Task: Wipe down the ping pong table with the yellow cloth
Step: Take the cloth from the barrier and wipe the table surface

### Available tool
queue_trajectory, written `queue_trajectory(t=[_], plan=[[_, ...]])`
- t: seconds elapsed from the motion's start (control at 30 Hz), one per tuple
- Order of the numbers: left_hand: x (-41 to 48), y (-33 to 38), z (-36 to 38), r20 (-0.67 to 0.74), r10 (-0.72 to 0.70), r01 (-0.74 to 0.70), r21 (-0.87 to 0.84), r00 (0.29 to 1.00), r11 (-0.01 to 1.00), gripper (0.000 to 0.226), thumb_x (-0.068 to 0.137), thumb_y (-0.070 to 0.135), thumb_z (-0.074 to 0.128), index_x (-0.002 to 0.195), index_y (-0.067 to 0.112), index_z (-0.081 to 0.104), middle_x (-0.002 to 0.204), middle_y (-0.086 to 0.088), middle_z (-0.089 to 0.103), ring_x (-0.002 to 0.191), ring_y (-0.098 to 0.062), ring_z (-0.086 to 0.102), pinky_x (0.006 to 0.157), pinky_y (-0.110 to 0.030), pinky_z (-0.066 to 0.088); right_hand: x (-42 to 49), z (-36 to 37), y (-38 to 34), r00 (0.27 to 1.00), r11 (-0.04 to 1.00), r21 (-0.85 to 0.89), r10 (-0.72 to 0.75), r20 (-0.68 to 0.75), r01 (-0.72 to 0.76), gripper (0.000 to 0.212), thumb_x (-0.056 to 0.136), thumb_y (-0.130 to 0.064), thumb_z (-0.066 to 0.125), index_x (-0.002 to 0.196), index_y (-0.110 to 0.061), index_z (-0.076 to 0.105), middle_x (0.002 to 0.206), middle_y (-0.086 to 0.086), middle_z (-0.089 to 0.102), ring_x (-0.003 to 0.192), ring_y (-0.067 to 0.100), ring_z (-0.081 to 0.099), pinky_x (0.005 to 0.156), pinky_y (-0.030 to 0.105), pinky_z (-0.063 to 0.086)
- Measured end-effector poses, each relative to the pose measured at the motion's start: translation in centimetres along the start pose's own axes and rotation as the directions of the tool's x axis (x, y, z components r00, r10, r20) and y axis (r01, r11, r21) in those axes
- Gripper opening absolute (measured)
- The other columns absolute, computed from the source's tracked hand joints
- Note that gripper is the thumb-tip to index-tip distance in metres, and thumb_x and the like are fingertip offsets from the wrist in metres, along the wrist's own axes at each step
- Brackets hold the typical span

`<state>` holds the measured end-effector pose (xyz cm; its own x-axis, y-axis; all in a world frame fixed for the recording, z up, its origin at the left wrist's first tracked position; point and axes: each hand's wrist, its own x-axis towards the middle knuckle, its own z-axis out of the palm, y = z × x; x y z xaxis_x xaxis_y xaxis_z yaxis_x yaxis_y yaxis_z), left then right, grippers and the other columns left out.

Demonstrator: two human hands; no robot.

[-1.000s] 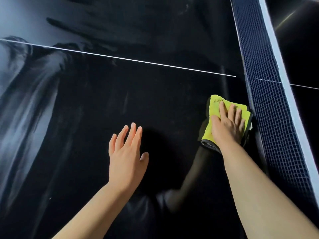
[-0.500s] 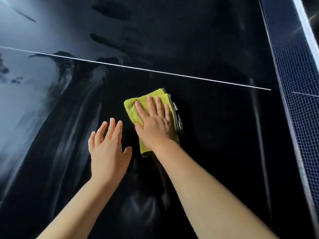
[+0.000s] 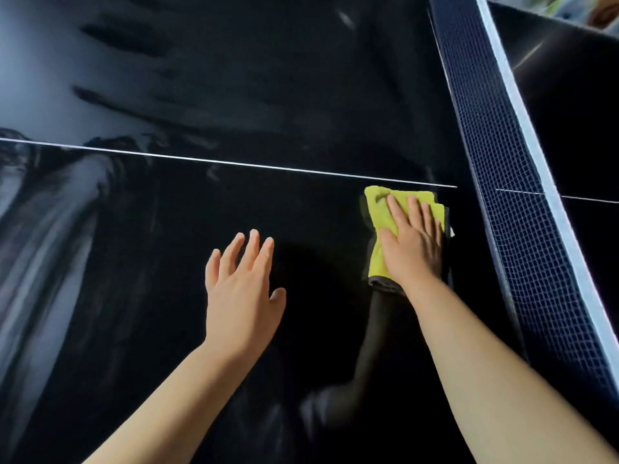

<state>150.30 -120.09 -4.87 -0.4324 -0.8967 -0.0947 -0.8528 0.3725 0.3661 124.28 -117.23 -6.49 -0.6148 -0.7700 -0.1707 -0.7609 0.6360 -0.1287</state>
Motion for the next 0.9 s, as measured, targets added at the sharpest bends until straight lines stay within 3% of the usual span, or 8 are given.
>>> queue_trajectory(t=[0.17,0.3,0.4,0.67,0.9], plan=[[2.6,1.5,1.1,-0.002,0.066,-0.066,-0.012,0.998,0.998,0.072,0.078,0.028,0.069,0.142,0.016,0.038,0.152,-0.005,0.031,0.143,-0.024,0.018,0.116,-0.046,0.010,4.1,-1.8,6.0,0.976,0.976,-0.025,0.218,-0.007,-0.218,0.060,0.099,-0.044,0.033,0.153,-0.044,0.007,0.164,-0.001,-0.002,0.150,0.021,-0.009,0.120,0.042,-0.005],[4.1,0.4,0.6,-0.042,0.090,-0.090,-0.002,0.995,0.996,0.072,0.075,0.028,0.071,0.140,0.015,0.042,0.149,-0.006,0.036,0.142,-0.025,0.022,0.115,-0.047,0.015,7.7,-2.6,5.1,0.932,0.932,-0.044,0.361,0.018,-0.360,0.060,0.098,-0.047,0.025,0.153,-0.045,0.000,0.164,0.003,-0.008,0.149,0.030,-0.014,0.119,0.045,-0.009],[5.0,-1.5,0.1,-0.067,0.088,-0.087,0.011,0.994,0.996,0.071,0.073,0.027,0.072,0.137,0.015,0.045,0.147,-0.007,0.040,0.140,-0.027,0.026,0.114,-0.048,0.018,9.3,-2.4,2.6,0.927,0.927,-0.029,0.375,0.029,-0.374,0.060,0.099,-0.043,0.023,0.153,-0.044,-0.001,0.164,0.003,-0.010,0.149,0.031,-0.014,0.118,0.045,-0.012],[5.6,-8.8,-2.1,-0.107,-0.013,0.017,0.036,0.994,0.999,0.070,0.077,0.031,0.070,0.140,0.016,0.042,0.149,-0.005,0.035,0.142,-0.025,0.021,0.115,-0.047,0.012,11.2,0.3,-13.1,0.996,0.995,-0.045,0.092,0.015,-0.091,0.059,0.100,-0.043,0.024,0.154,-0.041,0.000,0.163,0.004,-0.010,0.149,0.031,-0.014,0.119,0.045,-0.012],[2.8,-18.3,-5.2,-0.169,-0.167,0.176,0.037,0.971,0.984,0.068,0.076,0.028,0.073,0.137,0.013,0.046,0.147,-0.008,0.039,0.140,-0.028,0.025,0.114,-0.049,0.015,8.4,3.5,-28.3,0.980,0.976,-0.093,-0.195,0.044,0.198,0.059,0.101,-0.043,0.023,0.154,-0.039,-0.003,0.163,0.006,-0.011,0.148,0.033,-0.015,0.119,0.047,-0.013]])
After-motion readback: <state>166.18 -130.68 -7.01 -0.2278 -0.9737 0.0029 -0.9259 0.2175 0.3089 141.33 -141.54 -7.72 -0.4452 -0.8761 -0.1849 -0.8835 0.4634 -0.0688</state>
